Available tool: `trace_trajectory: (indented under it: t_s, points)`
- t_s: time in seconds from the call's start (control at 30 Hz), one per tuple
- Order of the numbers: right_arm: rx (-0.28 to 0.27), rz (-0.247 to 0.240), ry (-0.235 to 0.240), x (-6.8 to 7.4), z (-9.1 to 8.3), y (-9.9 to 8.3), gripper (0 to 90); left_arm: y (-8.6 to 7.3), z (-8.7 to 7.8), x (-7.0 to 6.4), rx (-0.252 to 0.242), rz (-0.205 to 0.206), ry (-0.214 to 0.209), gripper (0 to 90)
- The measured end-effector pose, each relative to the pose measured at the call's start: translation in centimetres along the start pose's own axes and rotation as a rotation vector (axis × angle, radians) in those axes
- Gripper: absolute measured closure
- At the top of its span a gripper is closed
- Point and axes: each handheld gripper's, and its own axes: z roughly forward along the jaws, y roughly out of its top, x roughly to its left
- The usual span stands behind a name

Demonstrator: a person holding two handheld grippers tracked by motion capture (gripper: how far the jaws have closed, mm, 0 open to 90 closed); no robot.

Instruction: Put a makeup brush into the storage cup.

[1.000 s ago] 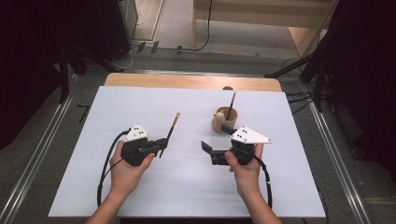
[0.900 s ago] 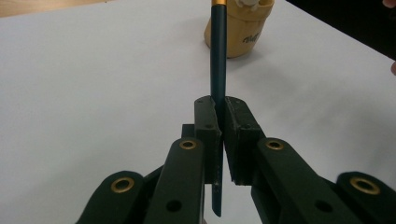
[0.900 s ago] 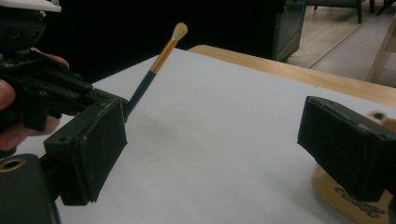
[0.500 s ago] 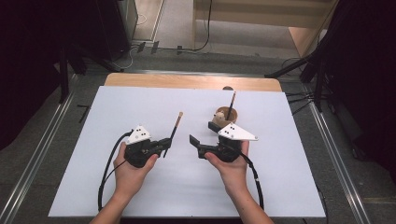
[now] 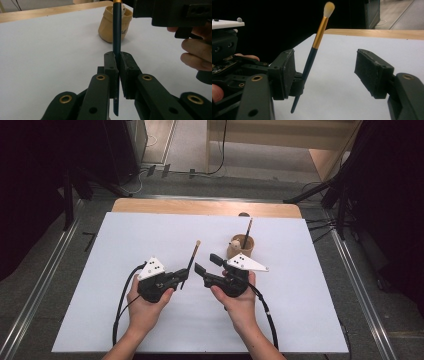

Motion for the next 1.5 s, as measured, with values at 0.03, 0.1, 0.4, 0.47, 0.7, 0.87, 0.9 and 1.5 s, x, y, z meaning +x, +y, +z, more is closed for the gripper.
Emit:
trace_trajectory:
  t_s: [0.03, 0.1, 0.4, 0.47, 0.7, 0.87, 0.9, 1.5]
  points:
    - [-0.004, 0.001, 0.003, 0.0, 0.1, -0.1, 38.1, 0.0, 0.0, -0.1, -0.004, -0.001, -0.002, 85.2]
    - [-0.007, 0.006, 0.008, 0.1, 0.1, -0.2, 42.2, -0.1, 0.1, -0.3, -0.010, 0.006, -0.008, 85.2]
    - [-0.016, 0.073, 0.052, -0.1, 0.2, -0.4, 59.3, -0.5, 0.7, -1.4, -0.028, 0.039, -0.021, 85.2]
    - [-0.009, 0.086, 0.063, -0.2, 0.2, -0.5, 62.1, -0.6, 0.8, -1.5, -0.027, 0.039, -0.028, 85.2]
    - [0.001, 0.121, 0.097, -0.4, 0.3, -0.5, 71.9, -0.8, 1.1, -2.0, -0.025, 0.057, -0.037, 85.2]
    - [-0.003, 0.145, 0.113, -0.7, 0.2, -0.5, 79.5, -0.9, 1.1, -2.2, -0.028, 0.066, -0.043, 85.2]
    - [-0.001, 0.154, 0.117, -0.7, 0.2, -0.5, 80.8, -0.9, 1.1, -2.2, -0.029, 0.067, -0.042, 85.2]
    - [-0.048, 0.089, 0.081, -1.3, -0.4, -0.2, 84.6, -1.1, 0.8, -1.4, -0.133, 0.085, 0.023, 37.8]
